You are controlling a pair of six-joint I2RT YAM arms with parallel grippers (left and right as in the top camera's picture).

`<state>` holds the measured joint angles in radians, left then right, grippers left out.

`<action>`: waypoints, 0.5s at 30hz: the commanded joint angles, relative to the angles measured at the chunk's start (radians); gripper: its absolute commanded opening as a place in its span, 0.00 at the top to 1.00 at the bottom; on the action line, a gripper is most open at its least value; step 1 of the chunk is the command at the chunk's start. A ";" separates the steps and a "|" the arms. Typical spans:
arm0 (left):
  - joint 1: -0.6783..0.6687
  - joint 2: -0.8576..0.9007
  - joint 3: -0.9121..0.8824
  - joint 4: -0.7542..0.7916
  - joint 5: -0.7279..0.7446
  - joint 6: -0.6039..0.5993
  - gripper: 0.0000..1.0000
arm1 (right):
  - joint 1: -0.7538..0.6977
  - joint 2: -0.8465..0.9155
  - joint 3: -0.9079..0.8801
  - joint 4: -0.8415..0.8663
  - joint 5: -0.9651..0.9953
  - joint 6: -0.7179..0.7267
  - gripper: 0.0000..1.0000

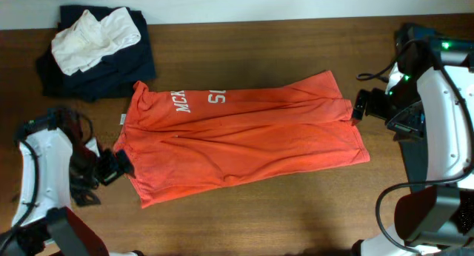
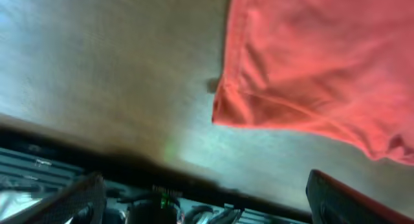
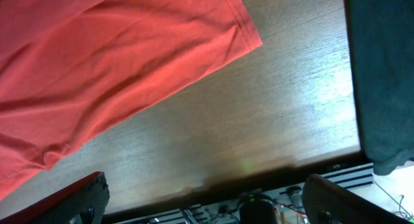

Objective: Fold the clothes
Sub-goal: 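Grasp the orange shirt's left and right side edges with both grippers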

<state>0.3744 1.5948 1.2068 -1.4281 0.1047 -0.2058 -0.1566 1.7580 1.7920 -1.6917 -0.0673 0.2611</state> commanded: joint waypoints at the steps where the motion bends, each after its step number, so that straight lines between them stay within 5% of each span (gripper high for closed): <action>1: 0.021 0.005 -0.141 0.119 0.038 -0.010 0.07 | -0.002 -0.013 -0.007 0.021 0.020 0.010 0.01; 10: 0.021 0.137 -0.184 0.246 0.082 0.041 0.11 | -0.002 0.018 -0.009 0.150 0.021 0.010 0.02; 15: 0.023 0.162 -0.183 0.271 -0.027 -0.044 0.23 | -0.002 0.051 -0.009 0.196 0.081 0.052 0.01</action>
<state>0.3916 1.7508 1.0264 -1.1728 0.1249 -0.2104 -0.1566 1.7851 1.7870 -1.5047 -0.0433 0.2832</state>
